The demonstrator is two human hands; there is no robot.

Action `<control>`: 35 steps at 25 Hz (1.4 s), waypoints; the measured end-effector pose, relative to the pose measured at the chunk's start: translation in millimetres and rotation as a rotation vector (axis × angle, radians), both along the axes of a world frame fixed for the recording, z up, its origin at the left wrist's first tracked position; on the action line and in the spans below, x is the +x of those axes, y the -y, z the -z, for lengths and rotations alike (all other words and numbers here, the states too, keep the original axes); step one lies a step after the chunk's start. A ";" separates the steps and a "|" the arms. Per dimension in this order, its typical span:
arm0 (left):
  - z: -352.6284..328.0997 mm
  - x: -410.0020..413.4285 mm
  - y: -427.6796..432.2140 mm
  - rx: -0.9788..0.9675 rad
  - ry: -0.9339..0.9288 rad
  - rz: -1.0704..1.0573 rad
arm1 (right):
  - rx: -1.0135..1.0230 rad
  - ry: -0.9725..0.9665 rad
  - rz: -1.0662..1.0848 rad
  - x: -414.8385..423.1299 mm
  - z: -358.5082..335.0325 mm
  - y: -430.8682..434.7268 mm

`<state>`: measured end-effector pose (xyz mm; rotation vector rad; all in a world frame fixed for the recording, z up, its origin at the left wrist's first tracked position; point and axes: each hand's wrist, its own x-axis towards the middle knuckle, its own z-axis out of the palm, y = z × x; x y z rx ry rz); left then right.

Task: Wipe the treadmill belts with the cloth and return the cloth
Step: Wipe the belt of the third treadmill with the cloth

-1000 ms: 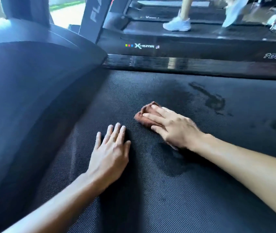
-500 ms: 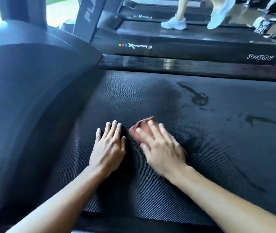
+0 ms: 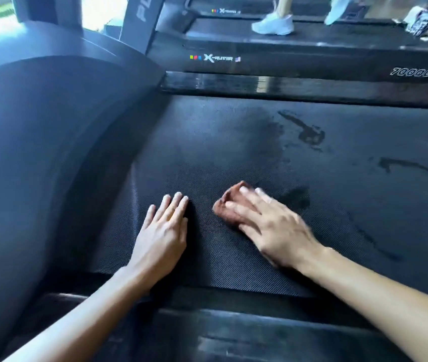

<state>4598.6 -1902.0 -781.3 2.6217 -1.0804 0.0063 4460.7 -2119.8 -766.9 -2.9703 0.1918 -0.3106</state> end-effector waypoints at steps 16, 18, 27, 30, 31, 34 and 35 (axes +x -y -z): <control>-8.0 -25.8 -32.4 0.173 -0.079 -0.179 | -0.038 0.002 -0.335 -20.6 1.9 -50.0; -8.0 -25.6 -31.3 0.188 -0.084 -0.184 | 0.119 -0.057 0.116 -12.7 -0.4 -28.9; -7.6 -38.1 5.2 0.137 -0.054 -0.138 | 0.047 -0.079 0.042 -48.3 -6.7 0.8; -6.0 -44.2 25.7 0.118 -0.048 -0.135 | -0.002 -0.016 0.027 -64.1 -1.1 -18.9; -5.6 -43.9 30.3 0.108 -0.040 -0.124 | -0.071 0.010 -0.166 -75.4 3.5 -16.6; -3.1 -42.6 38.1 0.093 -0.001 -0.057 | 0.033 0.034 -0.022 -82.3 1.4 11.2; -1.8 -43.3 41.7 0.092 0.009 -0.041 | 0.138 0.049 0.241 -82.8 -0.3 8.0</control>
